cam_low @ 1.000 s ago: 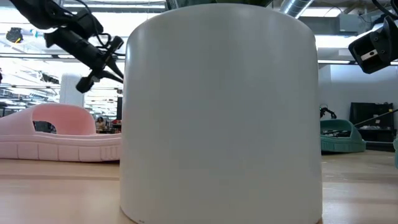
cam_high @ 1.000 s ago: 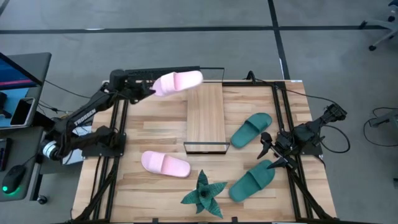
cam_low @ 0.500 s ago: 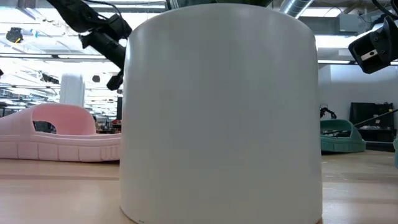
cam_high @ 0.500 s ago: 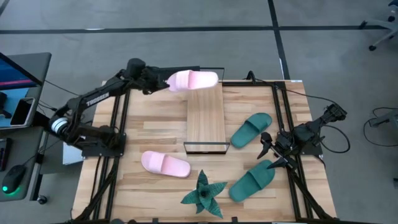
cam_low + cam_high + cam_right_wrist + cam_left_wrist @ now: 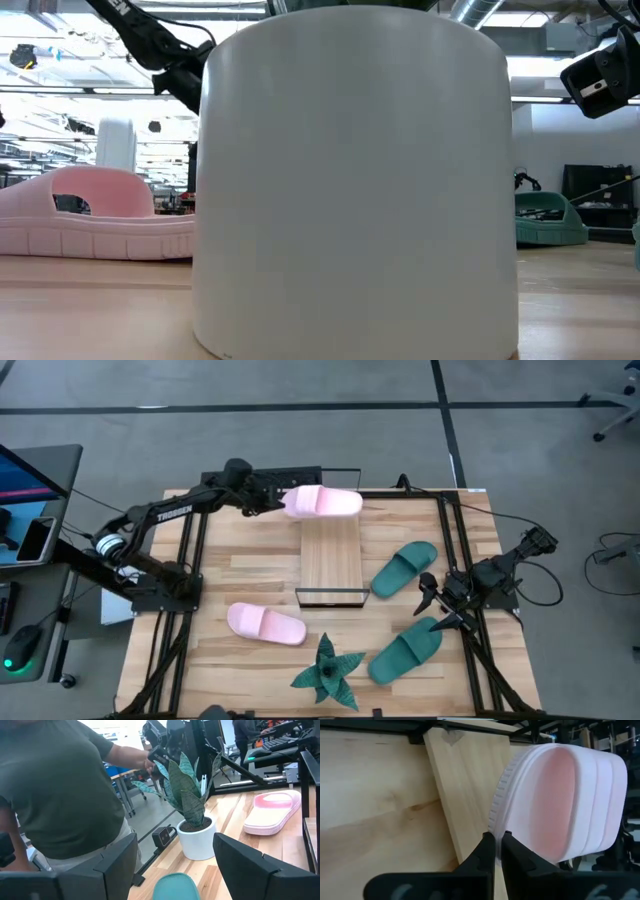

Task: Pick and place slides into the shelf
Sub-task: Put the top pink slipper on the shelf

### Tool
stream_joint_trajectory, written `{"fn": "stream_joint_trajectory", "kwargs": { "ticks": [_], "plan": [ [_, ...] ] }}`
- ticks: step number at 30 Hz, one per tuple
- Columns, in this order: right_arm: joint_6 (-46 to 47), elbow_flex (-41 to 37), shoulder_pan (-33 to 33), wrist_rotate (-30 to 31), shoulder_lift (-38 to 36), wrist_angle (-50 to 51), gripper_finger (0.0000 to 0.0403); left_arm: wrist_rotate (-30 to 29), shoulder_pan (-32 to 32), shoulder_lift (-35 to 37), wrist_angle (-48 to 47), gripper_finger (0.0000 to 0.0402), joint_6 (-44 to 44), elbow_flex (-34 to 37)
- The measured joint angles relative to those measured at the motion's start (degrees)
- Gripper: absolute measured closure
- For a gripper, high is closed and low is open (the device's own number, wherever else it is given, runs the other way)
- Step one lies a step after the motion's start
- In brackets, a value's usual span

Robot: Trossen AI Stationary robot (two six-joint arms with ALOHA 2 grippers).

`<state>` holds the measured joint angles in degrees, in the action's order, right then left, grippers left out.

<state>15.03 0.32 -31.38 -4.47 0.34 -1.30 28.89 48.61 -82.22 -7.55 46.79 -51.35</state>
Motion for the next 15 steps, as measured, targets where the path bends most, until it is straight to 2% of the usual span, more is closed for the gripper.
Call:
{"fn": "stream_joint_trajectory", "kwargs": {
  "ticks": [15],
  "plan": [
    [0.0, 0.0, 0.0, 0.0, 0.0, 0.0, 0.0149, -4.8, -0.1, -0.5, 3.0, 0.0401, 4.6, 0.0]
  ]
}}
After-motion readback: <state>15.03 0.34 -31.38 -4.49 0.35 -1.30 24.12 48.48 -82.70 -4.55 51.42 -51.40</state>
